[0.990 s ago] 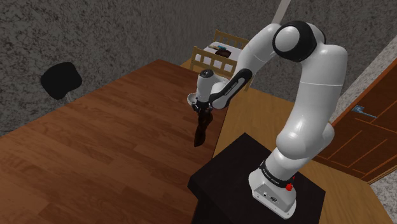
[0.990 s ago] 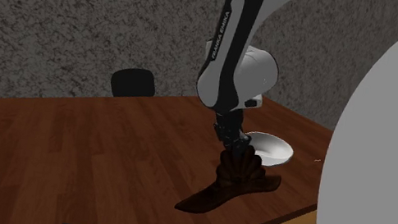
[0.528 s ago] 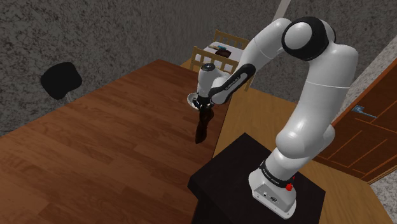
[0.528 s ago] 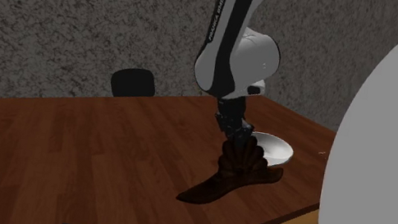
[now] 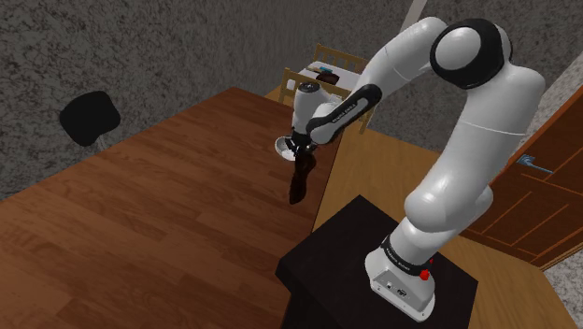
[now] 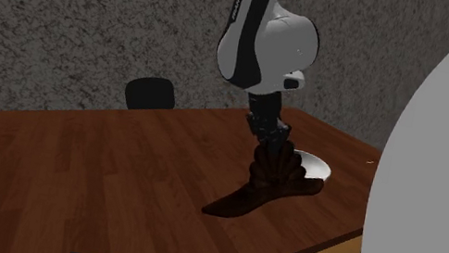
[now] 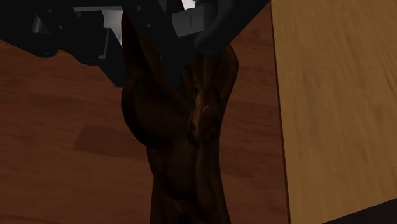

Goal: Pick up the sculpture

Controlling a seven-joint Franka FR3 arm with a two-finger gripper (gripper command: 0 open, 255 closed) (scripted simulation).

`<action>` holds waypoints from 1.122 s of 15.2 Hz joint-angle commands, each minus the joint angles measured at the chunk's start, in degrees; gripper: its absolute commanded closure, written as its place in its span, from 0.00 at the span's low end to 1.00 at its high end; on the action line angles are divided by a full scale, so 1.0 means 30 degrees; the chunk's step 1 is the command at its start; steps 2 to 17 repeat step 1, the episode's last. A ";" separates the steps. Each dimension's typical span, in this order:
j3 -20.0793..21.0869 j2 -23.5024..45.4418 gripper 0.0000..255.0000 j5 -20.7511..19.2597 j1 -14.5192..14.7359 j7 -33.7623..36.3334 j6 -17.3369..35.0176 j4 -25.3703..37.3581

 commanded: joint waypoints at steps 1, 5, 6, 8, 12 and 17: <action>0.0059 -0.0192 1.00 0.0179 -0.0032 -0.0167 -0.0110 -0.0032; 0.0059 -0.0192 1.00 0.0179 -0.0032 -0.0167 -0.0110 -0.0032; 0.0059 -0.0192 1.00 0.0179 -0.0032 -0.0167 -0.0110 -0.0032; 0.0059 -0.0192 1.00 0.0179 -0.0032 -0.0167 -0.0110 -0.0032; 0.0059 -0.0192 1.00 0.0179 -0.0032 -0.0167 -0.0110 -0.0032; 0.0059 -0.0192 1.00 0.0179 -0.0032 -0.0167 -0.0110 -0.0032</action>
